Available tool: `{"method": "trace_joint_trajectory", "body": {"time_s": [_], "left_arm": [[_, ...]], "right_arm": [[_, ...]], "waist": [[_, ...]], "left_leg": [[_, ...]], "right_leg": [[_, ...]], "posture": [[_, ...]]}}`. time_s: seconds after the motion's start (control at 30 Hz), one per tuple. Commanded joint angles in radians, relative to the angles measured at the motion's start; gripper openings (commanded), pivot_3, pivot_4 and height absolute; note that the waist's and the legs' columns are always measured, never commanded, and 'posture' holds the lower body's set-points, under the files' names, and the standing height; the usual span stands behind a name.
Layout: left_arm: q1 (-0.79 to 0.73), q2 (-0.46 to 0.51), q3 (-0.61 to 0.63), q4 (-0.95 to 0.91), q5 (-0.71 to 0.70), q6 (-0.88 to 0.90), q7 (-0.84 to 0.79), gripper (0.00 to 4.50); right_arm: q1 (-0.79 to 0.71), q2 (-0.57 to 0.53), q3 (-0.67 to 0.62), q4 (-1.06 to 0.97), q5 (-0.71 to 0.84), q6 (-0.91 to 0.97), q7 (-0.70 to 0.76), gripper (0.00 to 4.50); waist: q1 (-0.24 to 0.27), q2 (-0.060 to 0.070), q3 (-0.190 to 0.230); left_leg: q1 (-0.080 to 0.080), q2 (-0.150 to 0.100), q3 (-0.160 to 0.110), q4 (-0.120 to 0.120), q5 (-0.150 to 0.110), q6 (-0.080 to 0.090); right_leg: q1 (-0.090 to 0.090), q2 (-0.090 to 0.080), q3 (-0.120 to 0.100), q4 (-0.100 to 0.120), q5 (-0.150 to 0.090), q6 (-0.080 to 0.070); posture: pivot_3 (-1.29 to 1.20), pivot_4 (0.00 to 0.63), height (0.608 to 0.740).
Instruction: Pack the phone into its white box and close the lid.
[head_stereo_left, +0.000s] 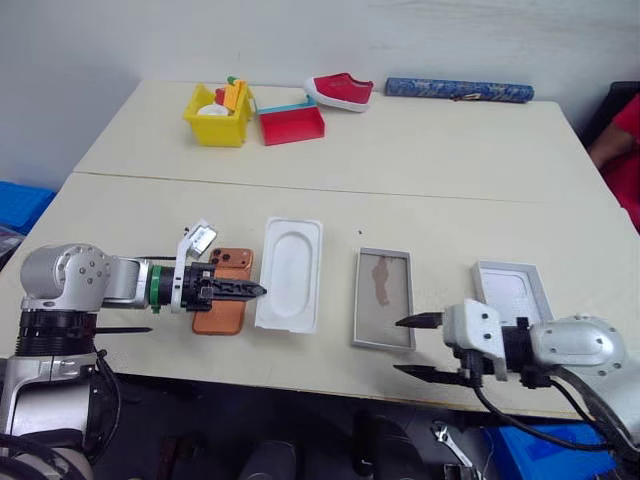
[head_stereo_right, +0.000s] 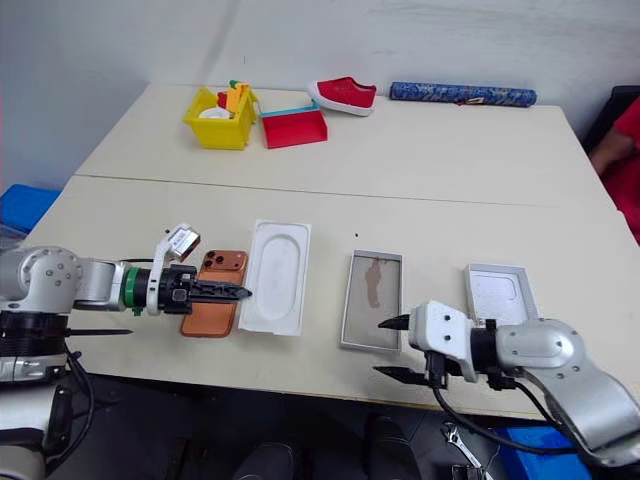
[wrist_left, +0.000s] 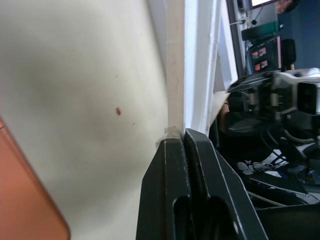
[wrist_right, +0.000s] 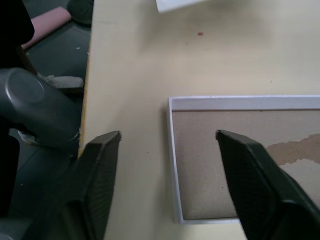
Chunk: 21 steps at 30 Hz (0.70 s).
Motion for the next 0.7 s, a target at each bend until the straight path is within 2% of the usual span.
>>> {"method": "trace_joint_trajectory", "body": {"time_s": [0.03,0.2,0.23,0.5,0.7], "left_arm": [[0.009,0.019,0.026,-0.017,-0.04,0.001,0.011,0.0],[0.02,0.012,0.022,-0.039,-0.086,0.001,0.048,0.0],[0.021,0.011,0.02,-0.042,-0.097,0.001,0.056,0.0],[-0.026,-0.082,-0.032,-0.061,-0.241,0.001,0.181,0.0],[-0.059,-0.222,-0.05,-0.037,-0.303,0.001,0.34,0.0]], "right_arm": [[-0.035,0.038,0.092,0.102,-0.108,-0.081,-0.007,2.02],[-0.055,0.075,0.128,0.174,-0.163,-0.161,0.004,0.22],[-0.052,0.071,0.123,0.173,-0.164,-0.172,0.012,0.03],[0.073,-0.026,0.025,0.015,-0.061,-0.164,0.106,0.03],[0.097,0.05,0.045,0.055,-0.144,-0.21,-0.001,0.03]], "waist": [[0.001,0.0,0.0],[0.001,0.0,0.0],[0.002,0.0,0.0],[0.004,-0.001,0.0],[0.002,-0.001,0.0]], "left_leg": [[0.0,0.0,0.0,0.0,0.0,0.0],[0.0,0.0,0.0,0.0,0.0,0.0],[-0.001,0.0,0.0,0.0,0.0,0.0],[-0.001,-0.001,-0.001,0.001,0.0,0.0],[0.0,0.0,-0.001,0.001,0.0,-0.001]], "right_leg": [[0.0,0.0,0.0,0.0,0.0,0.0],[-0.001,0.0,0.0,0.001,0.0,0.0],[-0.001,0.0,0.0,0.001,0.0,0.0],[0.0,0.0,0.0,0.001,0.0,0.0],[0.0,0.0,0.0,0.001,0.0,0.0]], "posture": [[0.0,0.15,0.74],[0.0,0.15,0.74],[0.0,0.15,0.74],[0.0,0.15,0.74],[0.0,0.15,0.74]]}}
